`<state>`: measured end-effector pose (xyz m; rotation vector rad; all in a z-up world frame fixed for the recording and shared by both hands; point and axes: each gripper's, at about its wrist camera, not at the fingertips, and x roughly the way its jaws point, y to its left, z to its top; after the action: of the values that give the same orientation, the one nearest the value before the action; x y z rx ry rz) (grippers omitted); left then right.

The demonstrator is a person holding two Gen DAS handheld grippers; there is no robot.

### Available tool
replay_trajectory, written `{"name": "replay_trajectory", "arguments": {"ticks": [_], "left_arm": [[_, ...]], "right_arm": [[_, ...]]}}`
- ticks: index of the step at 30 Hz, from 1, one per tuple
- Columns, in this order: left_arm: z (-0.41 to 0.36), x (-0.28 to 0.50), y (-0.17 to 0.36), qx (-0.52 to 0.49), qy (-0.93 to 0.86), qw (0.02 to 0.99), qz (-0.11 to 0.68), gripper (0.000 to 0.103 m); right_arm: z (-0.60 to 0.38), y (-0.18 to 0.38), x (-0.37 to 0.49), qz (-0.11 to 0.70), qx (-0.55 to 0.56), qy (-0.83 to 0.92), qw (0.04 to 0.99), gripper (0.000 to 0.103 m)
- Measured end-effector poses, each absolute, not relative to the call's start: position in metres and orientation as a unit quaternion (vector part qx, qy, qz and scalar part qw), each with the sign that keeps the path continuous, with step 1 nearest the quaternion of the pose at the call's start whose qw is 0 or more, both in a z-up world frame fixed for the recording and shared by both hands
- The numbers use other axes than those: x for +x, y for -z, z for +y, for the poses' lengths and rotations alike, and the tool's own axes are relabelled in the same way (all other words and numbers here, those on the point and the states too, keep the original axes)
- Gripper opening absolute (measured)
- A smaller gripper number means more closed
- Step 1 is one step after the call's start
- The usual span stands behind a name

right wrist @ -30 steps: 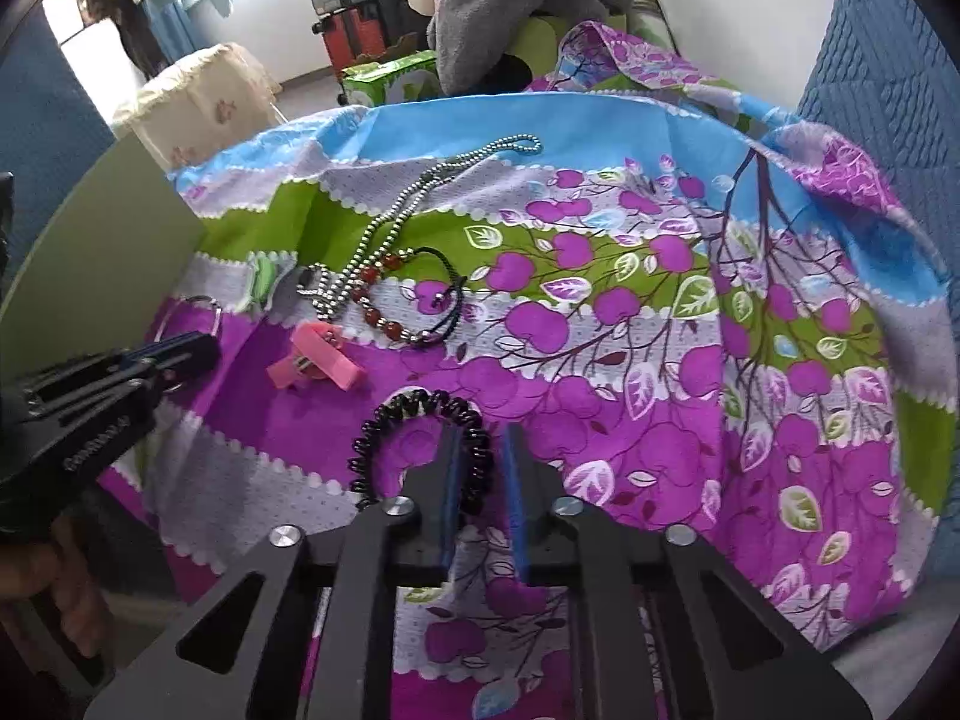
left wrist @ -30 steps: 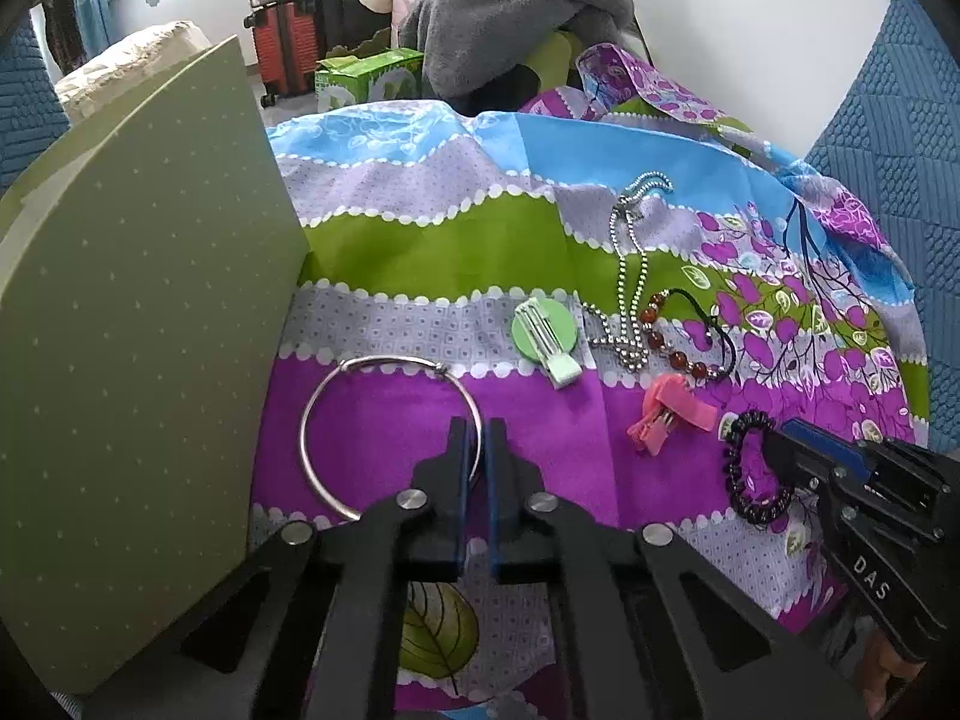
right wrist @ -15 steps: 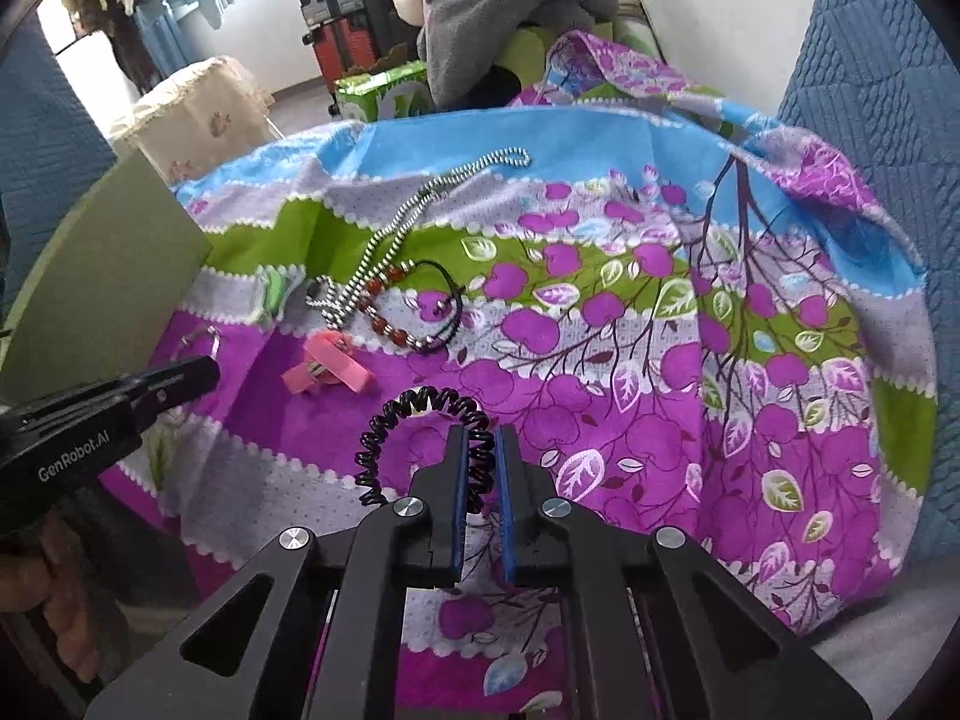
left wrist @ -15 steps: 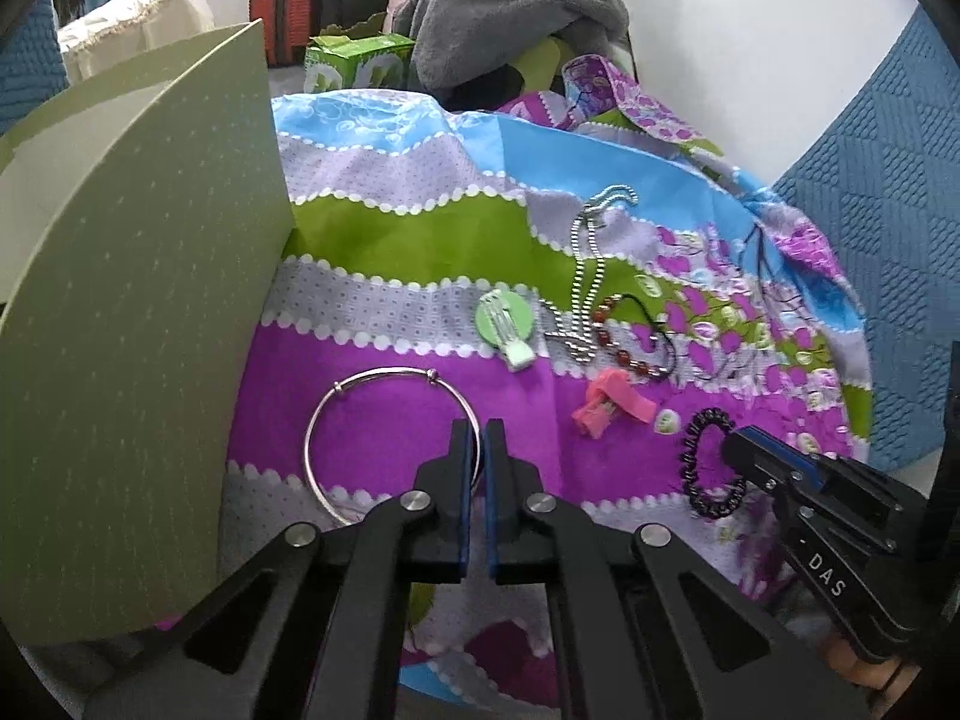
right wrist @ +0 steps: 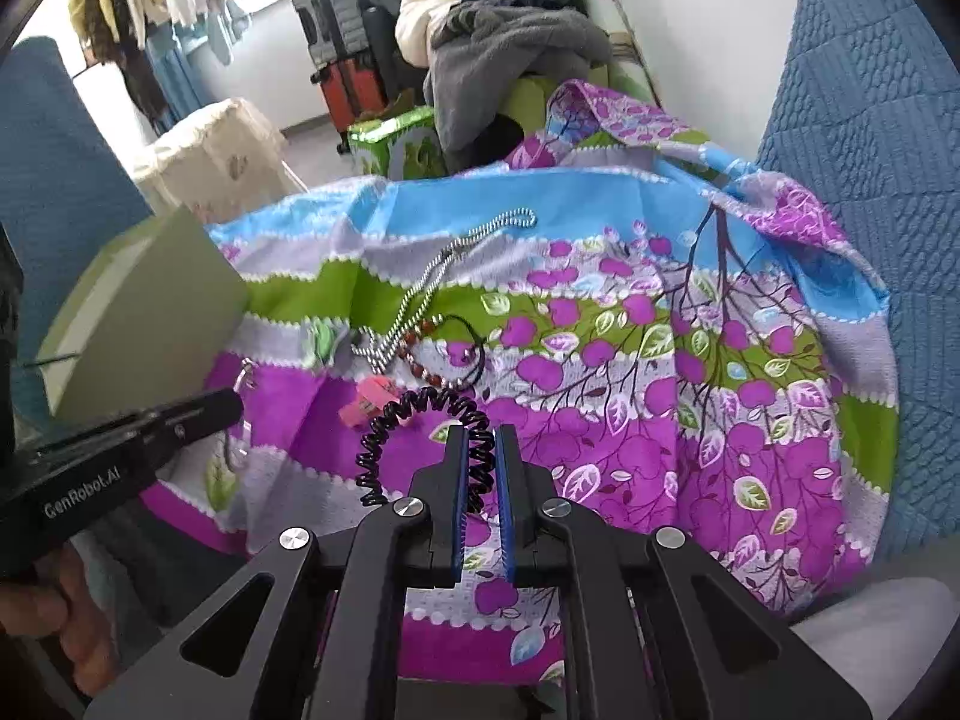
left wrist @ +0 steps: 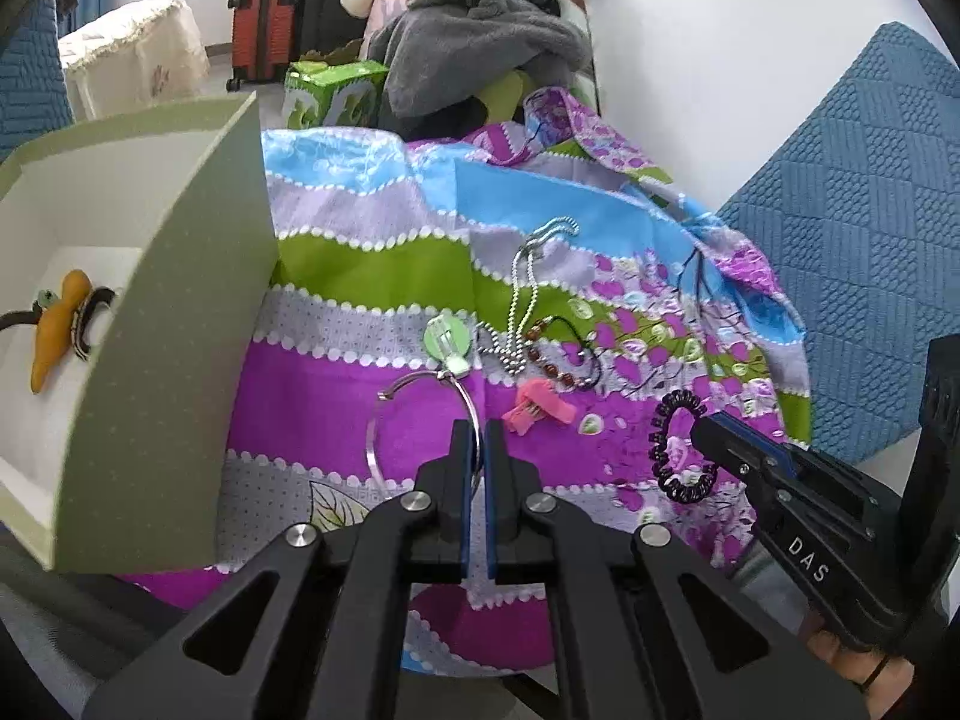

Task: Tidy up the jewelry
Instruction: 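Carry the bracelet into the box and open right tool while left tool releases the hoop there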

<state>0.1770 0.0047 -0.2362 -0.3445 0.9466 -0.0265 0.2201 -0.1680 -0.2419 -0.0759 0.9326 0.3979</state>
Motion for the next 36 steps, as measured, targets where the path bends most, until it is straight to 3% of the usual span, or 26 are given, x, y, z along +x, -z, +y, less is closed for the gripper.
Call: {"name": "replay_trajectory", "arguments": {"ticks": [22, 36], "left_arm": [[0.026, 0.164, 0.113, -0.131, 0.024, 0.916, 0.378, 0.002], [0.101, 0.143, 0.033, -0.106, -0.030, 0.944, 0.311, 0.002]], "right_arm": [[-0.159, 0.119, 0.211, 0.359, -0.007, -0.206, 0.910, 0.007], [-0.082, 0.019, 0.210, 0.278, -0.013, -0.269, 0.922, 0.007]]}}
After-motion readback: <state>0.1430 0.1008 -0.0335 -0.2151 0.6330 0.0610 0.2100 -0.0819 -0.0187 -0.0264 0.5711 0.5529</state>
